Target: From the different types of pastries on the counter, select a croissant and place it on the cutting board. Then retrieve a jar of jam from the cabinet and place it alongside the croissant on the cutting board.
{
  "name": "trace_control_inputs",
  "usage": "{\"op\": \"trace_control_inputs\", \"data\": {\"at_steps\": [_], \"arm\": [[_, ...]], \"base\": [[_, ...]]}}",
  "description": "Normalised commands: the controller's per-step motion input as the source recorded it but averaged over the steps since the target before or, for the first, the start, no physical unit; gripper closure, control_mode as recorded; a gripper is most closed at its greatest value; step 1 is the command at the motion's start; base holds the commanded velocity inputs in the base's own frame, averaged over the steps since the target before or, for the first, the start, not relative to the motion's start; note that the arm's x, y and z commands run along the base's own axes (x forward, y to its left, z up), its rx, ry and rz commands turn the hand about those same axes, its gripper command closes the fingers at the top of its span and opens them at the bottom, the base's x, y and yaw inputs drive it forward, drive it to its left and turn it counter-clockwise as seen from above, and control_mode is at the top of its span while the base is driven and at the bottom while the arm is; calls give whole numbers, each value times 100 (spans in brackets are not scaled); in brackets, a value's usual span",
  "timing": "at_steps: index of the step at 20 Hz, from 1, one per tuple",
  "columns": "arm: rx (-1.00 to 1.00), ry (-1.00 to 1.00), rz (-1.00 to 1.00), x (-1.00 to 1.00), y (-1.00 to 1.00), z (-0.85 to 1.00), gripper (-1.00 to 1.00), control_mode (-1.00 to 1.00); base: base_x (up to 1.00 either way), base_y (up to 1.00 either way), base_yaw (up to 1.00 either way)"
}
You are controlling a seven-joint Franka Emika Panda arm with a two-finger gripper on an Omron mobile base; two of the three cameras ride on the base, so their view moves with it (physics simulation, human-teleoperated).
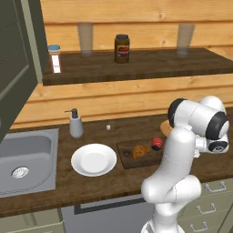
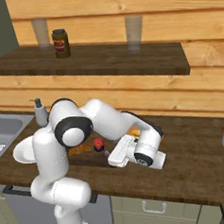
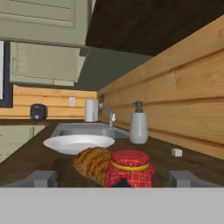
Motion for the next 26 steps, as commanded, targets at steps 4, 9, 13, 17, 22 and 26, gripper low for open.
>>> {"op": "trace_control_inputs", "data": {"at_steps": [4,9,13,17,22,26], "arm": [[0,-9,-9,-9,18,100,-100,-100],[0,-14,-1,-34,7,95,-100,-100],[0,-13,-8,-92,16,32,-100,-100],[5,-13,-14,-100,57,0,-100,-100],[1,-18,-10,-80,98,40,-100,-100],[0,-11,-6,-58,82,58,-100,-100]], "base": [[0,0,0],[0,0,0],[0,0,0],[0,0,0],[0,0,0],[0,0,0]]}}
